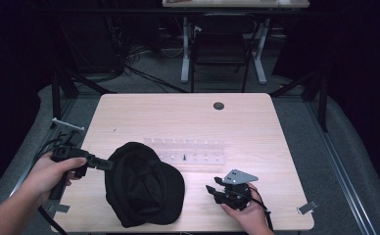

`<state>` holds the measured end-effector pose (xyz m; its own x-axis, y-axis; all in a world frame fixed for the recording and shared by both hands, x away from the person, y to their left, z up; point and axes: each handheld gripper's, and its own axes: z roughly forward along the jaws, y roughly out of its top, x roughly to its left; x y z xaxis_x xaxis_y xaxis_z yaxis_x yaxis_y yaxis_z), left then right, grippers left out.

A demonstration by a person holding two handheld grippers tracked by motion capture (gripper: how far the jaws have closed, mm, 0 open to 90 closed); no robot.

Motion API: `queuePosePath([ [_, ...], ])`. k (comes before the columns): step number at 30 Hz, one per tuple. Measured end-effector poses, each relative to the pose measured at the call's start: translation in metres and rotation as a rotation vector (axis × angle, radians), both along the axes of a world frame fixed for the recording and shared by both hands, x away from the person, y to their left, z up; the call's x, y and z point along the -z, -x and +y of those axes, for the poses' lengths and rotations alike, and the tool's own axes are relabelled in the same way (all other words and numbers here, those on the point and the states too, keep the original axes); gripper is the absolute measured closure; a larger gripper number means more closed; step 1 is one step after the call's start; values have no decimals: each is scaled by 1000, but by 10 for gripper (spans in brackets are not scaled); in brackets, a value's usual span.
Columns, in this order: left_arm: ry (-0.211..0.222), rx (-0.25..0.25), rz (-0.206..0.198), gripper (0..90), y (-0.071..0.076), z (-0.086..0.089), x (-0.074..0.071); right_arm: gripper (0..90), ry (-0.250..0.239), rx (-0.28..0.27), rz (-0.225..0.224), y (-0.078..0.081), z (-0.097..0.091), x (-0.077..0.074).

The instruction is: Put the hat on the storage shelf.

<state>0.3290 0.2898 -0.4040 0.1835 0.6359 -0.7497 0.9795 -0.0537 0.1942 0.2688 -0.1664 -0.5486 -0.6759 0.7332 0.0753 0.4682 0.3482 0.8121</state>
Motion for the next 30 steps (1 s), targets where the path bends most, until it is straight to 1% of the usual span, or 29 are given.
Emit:
queuePosePath([
  [1, 4, -4, -8, 852, 0, 0, -1, 540, 4, 1, 2, 0, -1, 0],
  [5, 45, 2, -5, 853, 0, -1, -7, 532, -3, 2, 11, -1, -2, 1],
  [6, 52, 5, -11, 854, 0, -1, -8, 531, -8, 6, 10, -1, -2, 1],
  [7, 74, 8, 1, 854, 0, -2, -10, 529, -10, 5, 12, -1, -3, 1],
  [9, 95, 11, 4, 855, 0, -3, -13, 527, -10, 2, 11, -2, -3, 1],
  [10, 93, 10, -3, 854, 0, -5, -15, 527, -9, 2, 11, -2, -3, 1],
  [11, 111, 20, -10, 855, 0, -5, -18, 527, -7, 3, 11, -2, -4, 2],
  [13, 108, 16, -17, 855, 0, -7, -20, 526, -5, 6, 11, -2, -4, 2],
  [15, 122, 14, -25, 855, -1, -7, -25, 525, -2, 9, 11, -2, -4, 2],
  [16, 120, 12, -31, 855, -1, -8, -27, 524, 0, 10, 9, -2, -4, 2],
  [18, 131, 15, -43, 855, -1, -8, -33, 520, -3, 11, 12, -3, -5, 2],
  [19, 125, 11, -44, 855, -1, -8, -35, 520, -2, 15, 13, -3, -6, 2],
  [20, 125, 12, -55, 855, -1, -7, -39, 519, -1, 20, 12, -3, -6, 2],
  [21, 122, 2, -56, 855, -1, -8, -42, 517, 2, 20, 13, -3, -7, 2],
  [23, 124, 5, -66, 855, -1, -6, -46, 512, 0, 22, 14, -4, -8, 2],
  [25, 124, -11, -76, 855, -2, -5, -52, 488, 5, 23, 16, -5, -9, 2],
  [26, 125, -7, -80, 855, -2, -3, -55, 480, 4, 24, 20, -5, -9, 3],
  [27, 122, -20, -83, 855, -2, -3, -57, 471, 6, 22, 31, -6, -9, 4],
  [30, 124, -34, -97, 855, -3, -1, -64, 467, 11, 21, 32, -8, -9, 6],
])
